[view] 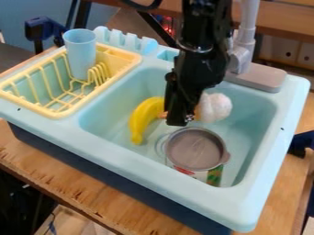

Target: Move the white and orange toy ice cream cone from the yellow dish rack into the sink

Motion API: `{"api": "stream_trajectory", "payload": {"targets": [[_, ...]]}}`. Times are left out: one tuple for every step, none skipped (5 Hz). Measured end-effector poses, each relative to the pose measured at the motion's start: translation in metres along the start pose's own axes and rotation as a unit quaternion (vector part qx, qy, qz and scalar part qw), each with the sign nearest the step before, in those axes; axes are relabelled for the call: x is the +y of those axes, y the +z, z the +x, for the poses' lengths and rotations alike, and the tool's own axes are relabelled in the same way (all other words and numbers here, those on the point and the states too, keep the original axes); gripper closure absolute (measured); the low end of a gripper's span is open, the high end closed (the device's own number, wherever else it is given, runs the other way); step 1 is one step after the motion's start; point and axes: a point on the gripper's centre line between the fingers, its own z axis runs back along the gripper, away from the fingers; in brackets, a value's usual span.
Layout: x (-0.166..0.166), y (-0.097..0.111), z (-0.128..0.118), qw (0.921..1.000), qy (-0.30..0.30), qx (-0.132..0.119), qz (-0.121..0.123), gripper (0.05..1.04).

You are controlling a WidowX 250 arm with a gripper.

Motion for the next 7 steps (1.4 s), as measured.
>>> {"api": "stream_trajectory", "payload": {"targets": [[0.000, -0.016, 0.003, 0.9998, -0.008, 0.010, -0.015, 0.692], [0.003, -0.022, 0.012, 0.9997, -0.018, 0.005, -0.017, 0.692], [0.004, -0.025, 0.016, 0.9995, -0.026, 0.002, -0.018, 0.627], [-0.001, -0.025, 0.019, 0.9995, -0.024, 0.007, -0.017, 0.340], [-0.004, -0.021, 0.019, 1.0000, -0.007, -0.001, -0.006, 0.085], [-0.007, 0.006, 0.010, 0.9981, 0.035, -0.045, 0.022, 0.079], [-0.009, 0.029, -0.014, 0.9924, 0.103, -0.055, 0.039, 0.083]]}}
